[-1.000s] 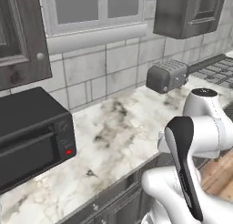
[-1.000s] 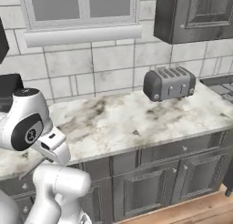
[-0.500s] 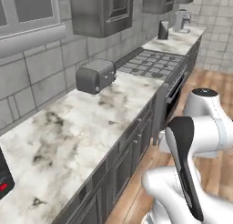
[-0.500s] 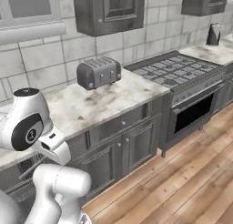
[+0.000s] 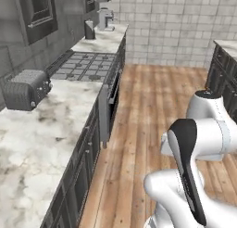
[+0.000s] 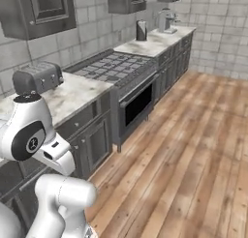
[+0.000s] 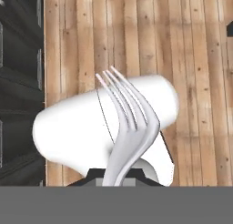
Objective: Take the fork and place it on the left side of the plate. Then take the spoon and place it on the right side of the plate. Make sure they're directly next to the plate.
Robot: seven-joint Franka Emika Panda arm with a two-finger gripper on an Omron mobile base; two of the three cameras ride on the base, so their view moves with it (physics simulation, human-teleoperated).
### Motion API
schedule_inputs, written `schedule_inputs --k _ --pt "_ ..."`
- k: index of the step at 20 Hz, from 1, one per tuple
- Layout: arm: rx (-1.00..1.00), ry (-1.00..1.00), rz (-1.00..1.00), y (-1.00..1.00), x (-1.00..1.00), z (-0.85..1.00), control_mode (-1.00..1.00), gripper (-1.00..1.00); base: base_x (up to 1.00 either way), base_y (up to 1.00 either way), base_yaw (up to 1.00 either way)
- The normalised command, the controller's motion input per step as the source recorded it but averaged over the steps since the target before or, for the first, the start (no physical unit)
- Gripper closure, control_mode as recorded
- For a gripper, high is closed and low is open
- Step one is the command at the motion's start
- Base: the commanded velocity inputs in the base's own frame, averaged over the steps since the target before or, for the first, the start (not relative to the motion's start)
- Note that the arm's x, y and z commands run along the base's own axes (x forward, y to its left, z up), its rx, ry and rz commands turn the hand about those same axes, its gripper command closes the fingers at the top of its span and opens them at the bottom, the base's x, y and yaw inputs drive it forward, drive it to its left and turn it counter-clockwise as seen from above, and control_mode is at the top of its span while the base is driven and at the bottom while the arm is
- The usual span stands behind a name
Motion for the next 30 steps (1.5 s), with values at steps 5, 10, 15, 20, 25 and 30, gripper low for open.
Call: schedule_inputs --k 5,10,15,20,25,30 --pt "0.00 0.00 0.00 0.00 0.00 0.00 1.00 1.00 -0.17 -0.41 -0.58" --pt "0.00 0.00 0.00 0.00 0.00 0.00 1.00 1.00 -0.16 -0.41 -0.57" --pt "0.00 0.00 0.00 0.00 0.00 0.00 1.00 1.00 -0.10 -0.39 -0.56" --pt "0.00 0.00 0.00 0.00 0.00 0.00 1.00 1.00 0.00 -0.39 -0.43" --pt "0.00 0.00 0.00 0.00 0.00 0.00 1.00 1.00 0.20 -0.47 -0.27" --pt "0.00 0.00 0.00 0.00 0.00 0.00 1.00 1.00 0.46 -0.64 -0.16"
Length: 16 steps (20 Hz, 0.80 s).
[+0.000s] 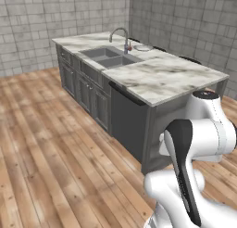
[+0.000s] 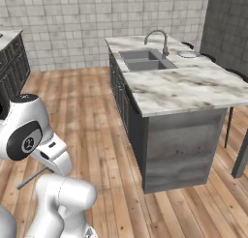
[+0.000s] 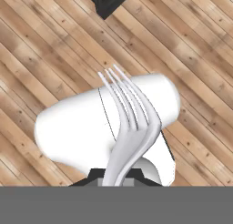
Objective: Take the fork and place it on the left side of the plate. Then take the spoon and place it on the right side of the plate. Make sure they're directly next to the plate.
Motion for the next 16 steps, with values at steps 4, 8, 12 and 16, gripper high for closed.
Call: schedule_inputs --k 4,8,12,16 --pt "0.00 0.00 0.00 0.00 0.00 0.00 1.00 1.00 0.70 -0.79 -0.12" --pt "0.00 0.00 0.00 0.00 0.00 0.00 1.00 1.00 0.87 -0.74 -0.09" --pt "0.00 0.00 0.00 0.00 0.00 0.00 1.00 1.00 0.91 -0.73 -0.08" --pt "0.00 0.00 0.00 0.00 0.00 0.00 1.00 1.00 0.95 -0.71 -0.07"
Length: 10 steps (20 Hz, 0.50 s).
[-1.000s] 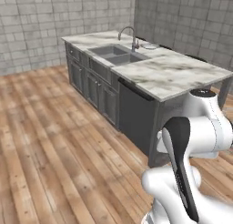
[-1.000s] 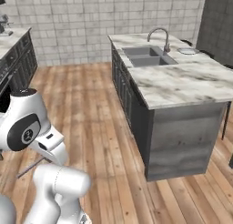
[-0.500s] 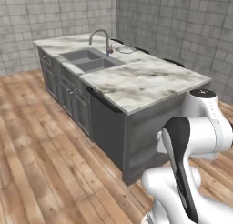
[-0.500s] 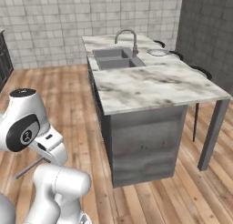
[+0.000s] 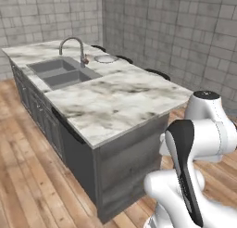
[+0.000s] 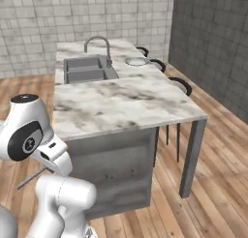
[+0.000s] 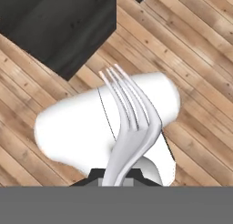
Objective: Take the fork and place it on the left side of the plate. Then take the spoon and place it on the right side of the plate. Make sure they're directly next to the plate.
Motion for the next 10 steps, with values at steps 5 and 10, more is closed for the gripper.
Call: schedule_inputs --k 5,10 --pt "0.00 0.00 0.00 0.00 0.00 0.00 1.00 1.00 0.91 -0.79 -0.04" --pt "0.00 0.00 0.00 0.00 0.00 0.00 1.00 1.00 0.86 -0.83 -0.01"
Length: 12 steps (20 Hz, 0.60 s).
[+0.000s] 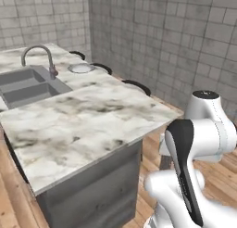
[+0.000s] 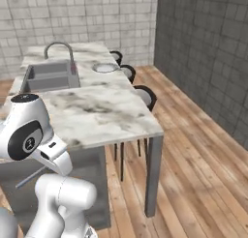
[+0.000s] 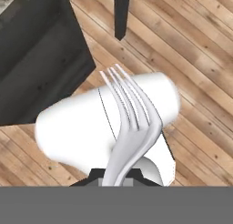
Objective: Take the fork and place it on the left side of the plate. Then take the spoon and place it on the right side of the plate. Make sure they're directly next to the plate.
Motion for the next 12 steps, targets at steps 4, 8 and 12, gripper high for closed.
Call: schedule_inputs --k 4,8,12 --pt "0.00 0.00 0.00 0.00 0.00 0.00 1.00 1.00 0.83 -0.84 0.00" --pt "0.00 0.00 0.00 0.00 0.00 0.00 1.00 1.00 0.78 -0.87 0.00" --pt "0.00 0.00 0.00 0.00 0.00 0.00 1.00 1.00 0.72 -0.97 0.04"
